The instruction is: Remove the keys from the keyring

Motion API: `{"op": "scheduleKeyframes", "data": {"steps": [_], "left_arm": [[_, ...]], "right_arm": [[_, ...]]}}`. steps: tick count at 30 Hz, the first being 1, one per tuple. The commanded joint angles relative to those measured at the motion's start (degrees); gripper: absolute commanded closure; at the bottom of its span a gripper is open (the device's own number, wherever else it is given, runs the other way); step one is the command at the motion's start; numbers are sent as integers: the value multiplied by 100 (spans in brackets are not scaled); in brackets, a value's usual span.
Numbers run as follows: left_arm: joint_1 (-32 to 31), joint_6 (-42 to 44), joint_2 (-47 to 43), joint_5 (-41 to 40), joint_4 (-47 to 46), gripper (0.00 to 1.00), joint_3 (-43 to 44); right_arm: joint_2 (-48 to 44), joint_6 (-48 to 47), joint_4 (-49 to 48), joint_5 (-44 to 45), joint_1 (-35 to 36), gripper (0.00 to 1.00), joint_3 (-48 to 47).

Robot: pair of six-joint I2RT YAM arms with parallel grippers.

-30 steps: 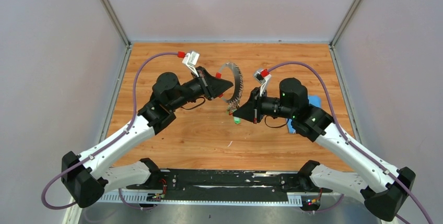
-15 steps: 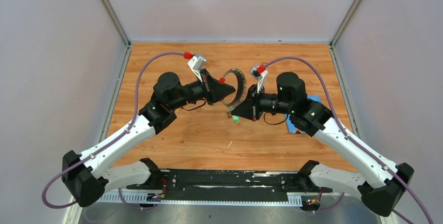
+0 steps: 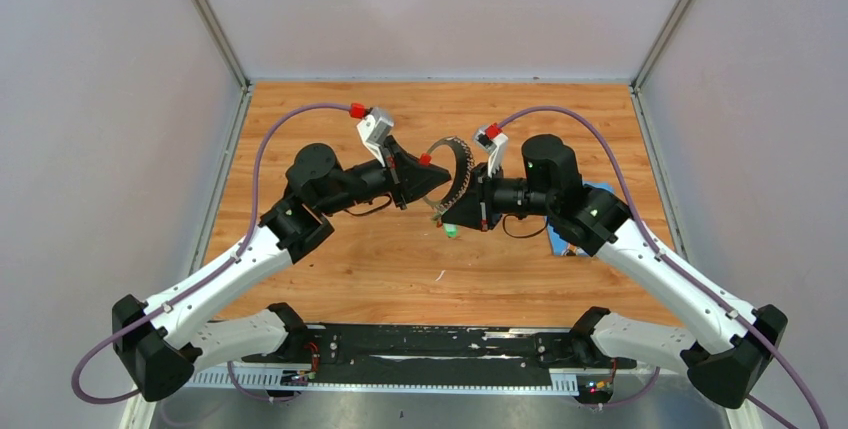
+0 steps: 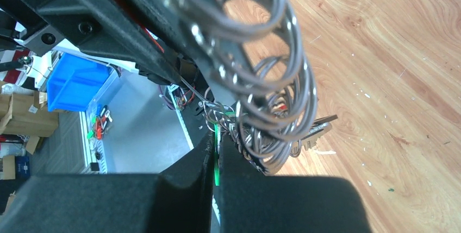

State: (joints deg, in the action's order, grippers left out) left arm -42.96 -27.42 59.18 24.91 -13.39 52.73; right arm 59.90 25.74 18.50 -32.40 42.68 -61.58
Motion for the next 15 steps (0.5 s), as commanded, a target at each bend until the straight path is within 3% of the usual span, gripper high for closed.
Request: {"op": "scheduleKeyframes", "data": {"steps": [1,15], "left_arm": [[-96,226,-111,102,-296,100,66],[-156,441,-93,45,-296,100,-30]], "right_arm": [[-22,106,162,-46,-49,99,-248],[-64,179,167,12,-50,99,-280]]}}
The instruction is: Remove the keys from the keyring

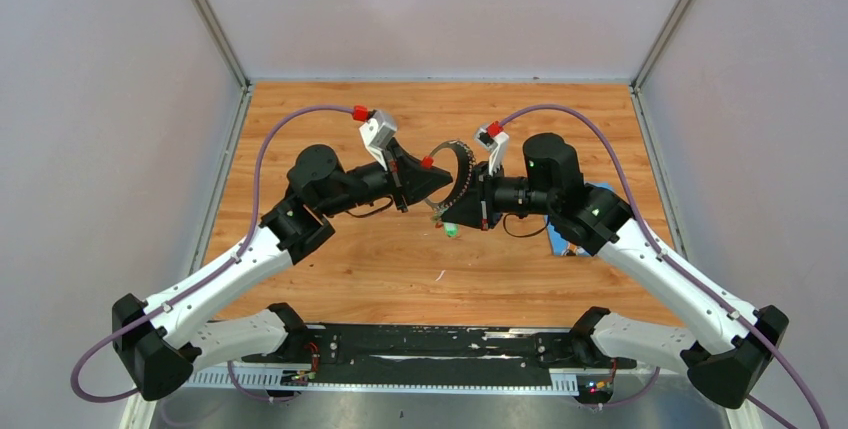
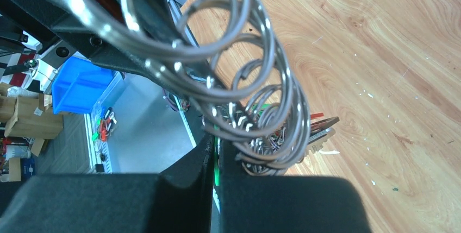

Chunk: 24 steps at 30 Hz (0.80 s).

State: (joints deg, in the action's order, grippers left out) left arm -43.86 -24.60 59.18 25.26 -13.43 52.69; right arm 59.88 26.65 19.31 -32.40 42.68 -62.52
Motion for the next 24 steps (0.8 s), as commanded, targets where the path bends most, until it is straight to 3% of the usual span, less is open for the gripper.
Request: {"op": "scheduleKeyframes", "data": {"steps": [1,24], "left_arm": [[-70,179,-83,11,-292,100,-26],[-70,225,-395,-609,-296,100,-214]], "right_arm": [[-68,92,82,14,-54,99,-196],[-337,548,-56,246,-110,99,194]]}}
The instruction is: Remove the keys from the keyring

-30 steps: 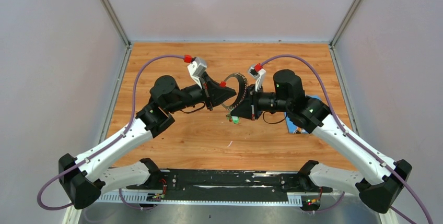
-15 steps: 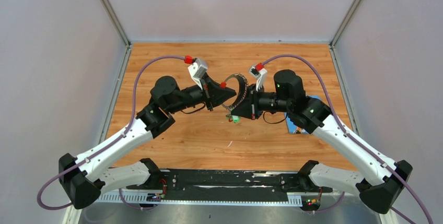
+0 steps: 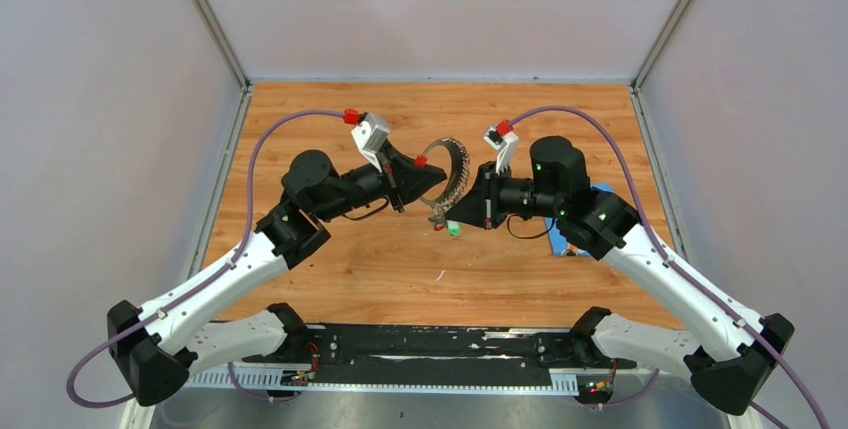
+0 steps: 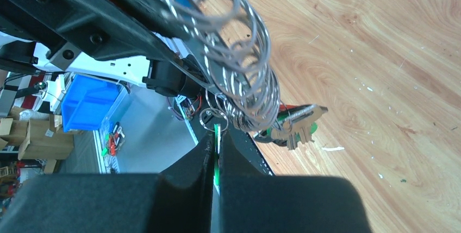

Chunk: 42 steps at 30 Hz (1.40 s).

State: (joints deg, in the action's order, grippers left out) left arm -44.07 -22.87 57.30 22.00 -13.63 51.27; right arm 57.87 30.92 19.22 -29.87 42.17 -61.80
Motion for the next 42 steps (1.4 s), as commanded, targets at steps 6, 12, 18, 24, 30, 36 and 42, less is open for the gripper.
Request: {"op": "scheduleKeyframes", "data": {"steps": [6,12,18,24,30,36,42], "left_arm": [[-57,160,-272,-207,-298,100,-63],[-71,114,-383,-347,-386,100,-101],[-66,-429,-347,-606,-616,100,-114],[-66,-839,-253,-538,-866,100,-109],[-66,-1030,-85,-586,-1055,100,-171],[-71,-1128,72,-618,-1241,100,-213],[-75,-1106,84,-618,-1440,100,-295]], "right_arm": [[-96,216,-164,-181,-65,99,158],[-106,269,-255,-243,-61,99,222],[-153,238,-450,-383,-66,99,334],[-107,160,-676,-801,-33,99,384],[-83,-120,-522,-822,125,99,72],[-62,-320,-221,-621,186,99,-214],[161,-648,632,-188,183,99,-806]]}}
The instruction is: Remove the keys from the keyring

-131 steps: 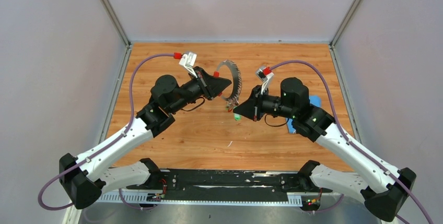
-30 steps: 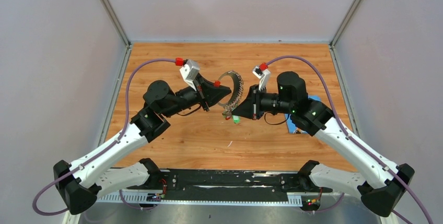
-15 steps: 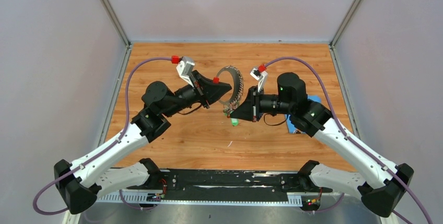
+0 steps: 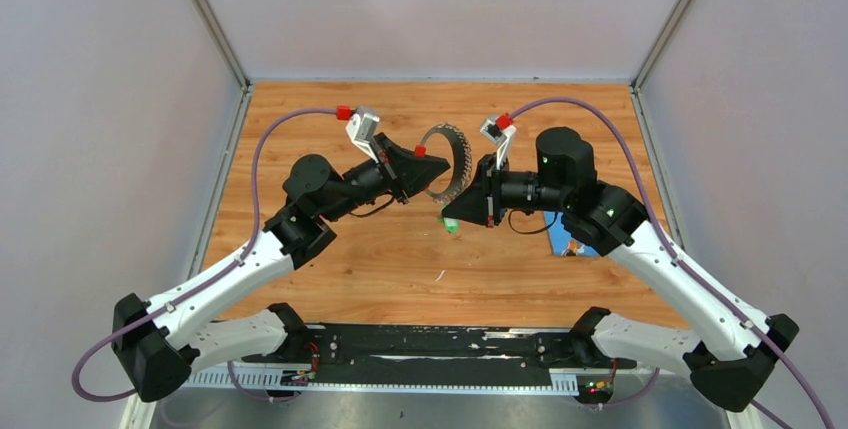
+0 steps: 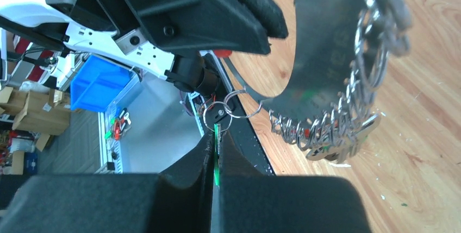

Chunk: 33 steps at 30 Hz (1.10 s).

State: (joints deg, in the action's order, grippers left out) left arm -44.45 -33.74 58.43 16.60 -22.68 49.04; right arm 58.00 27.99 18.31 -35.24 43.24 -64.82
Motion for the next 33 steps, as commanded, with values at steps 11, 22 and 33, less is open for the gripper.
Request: {"op": "scheduleKeyframes", "data": {"steps": [11,22,33], "left_arm": [[-47,-72,-269,72,-1026,100,-372],[-47,-199,-351,219,-1509,100,-596],[-47,-410,-334,107,-1632,100,-647]], "right_arm": [[431,-259,1280,520,76,99,-889],[487,-136,1404,612,72,99,-1000],[430,-82,1352,648,83,99,-876]]}}
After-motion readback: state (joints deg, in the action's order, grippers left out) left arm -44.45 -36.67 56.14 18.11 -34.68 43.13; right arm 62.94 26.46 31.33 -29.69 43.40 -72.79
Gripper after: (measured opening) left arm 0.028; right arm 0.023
